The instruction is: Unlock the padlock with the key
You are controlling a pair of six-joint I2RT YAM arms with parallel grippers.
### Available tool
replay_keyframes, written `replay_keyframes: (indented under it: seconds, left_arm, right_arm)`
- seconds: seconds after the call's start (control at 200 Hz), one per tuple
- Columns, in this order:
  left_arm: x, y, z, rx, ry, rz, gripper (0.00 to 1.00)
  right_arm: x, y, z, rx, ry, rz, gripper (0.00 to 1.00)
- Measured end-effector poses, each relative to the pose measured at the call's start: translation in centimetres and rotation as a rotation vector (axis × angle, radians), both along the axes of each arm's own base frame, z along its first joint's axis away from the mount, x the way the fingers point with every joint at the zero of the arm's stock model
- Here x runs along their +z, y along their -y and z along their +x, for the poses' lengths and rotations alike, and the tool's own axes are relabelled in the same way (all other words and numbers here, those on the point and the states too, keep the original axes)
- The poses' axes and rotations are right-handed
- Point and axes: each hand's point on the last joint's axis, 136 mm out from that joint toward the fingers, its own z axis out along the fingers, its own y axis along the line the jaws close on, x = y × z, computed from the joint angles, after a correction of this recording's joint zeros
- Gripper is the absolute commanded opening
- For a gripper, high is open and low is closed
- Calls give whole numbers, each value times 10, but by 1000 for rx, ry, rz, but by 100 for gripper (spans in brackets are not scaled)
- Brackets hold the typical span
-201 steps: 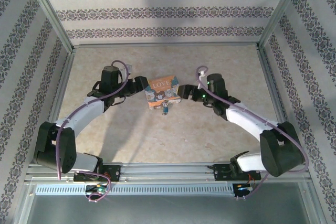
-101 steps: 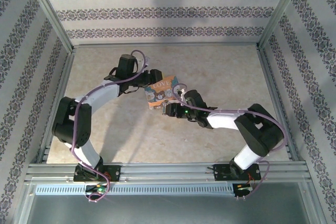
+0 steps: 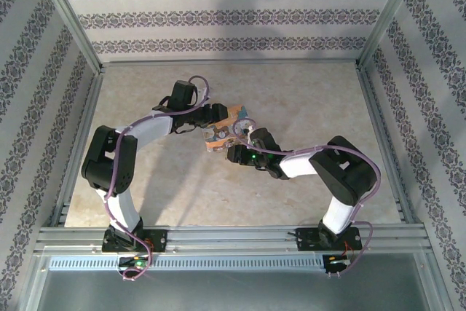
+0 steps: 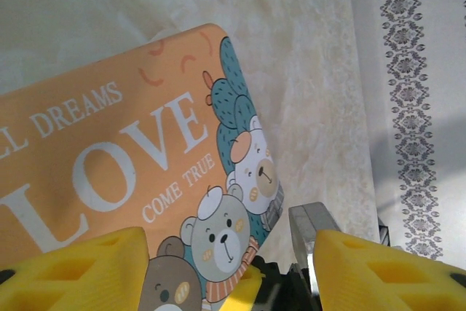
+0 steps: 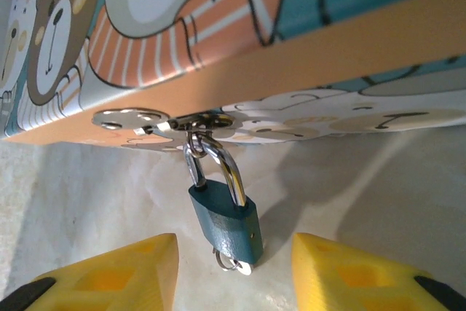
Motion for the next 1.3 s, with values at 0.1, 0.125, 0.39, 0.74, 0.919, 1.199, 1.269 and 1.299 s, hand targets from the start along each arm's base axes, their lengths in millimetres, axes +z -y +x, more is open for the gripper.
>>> replay_keyframes:
  seconds: [0.1,0.125,0.39,0.74,0.919,1.199,1.269,1.299]
  left_arm:
    - [-6,-1,0,2,-10,10,61]
    - [-7,-1,1,3,-9,13,61]
    - [-8,-2,1,8,-6,24,61]
    - [-9,-3,2,11,-2,29,61]
    - [-9,-4,2,13,-2,33,61]
    - [-11,-5,3,16,3,46,61]
    - [-11,-6,3,14,8,53,61]
    - [-12,-6,3,12,10,56,61]
  right_arm:
    - [-1,-1,2,-9,-3,5,40]
    - [-1,-1,3,-11,-2,5,39]
    - [-1,-4,8,-29,8,32,37]
    - [1,-8,14,-42,21,60,31]
    - [2,-12,13,-38,22,68,24]
    - [3,-11,11,-51,19,57,13]
    - [4,-8,10,-66,18,35,12]
    - [5,-6,9,-74,16,23,12]
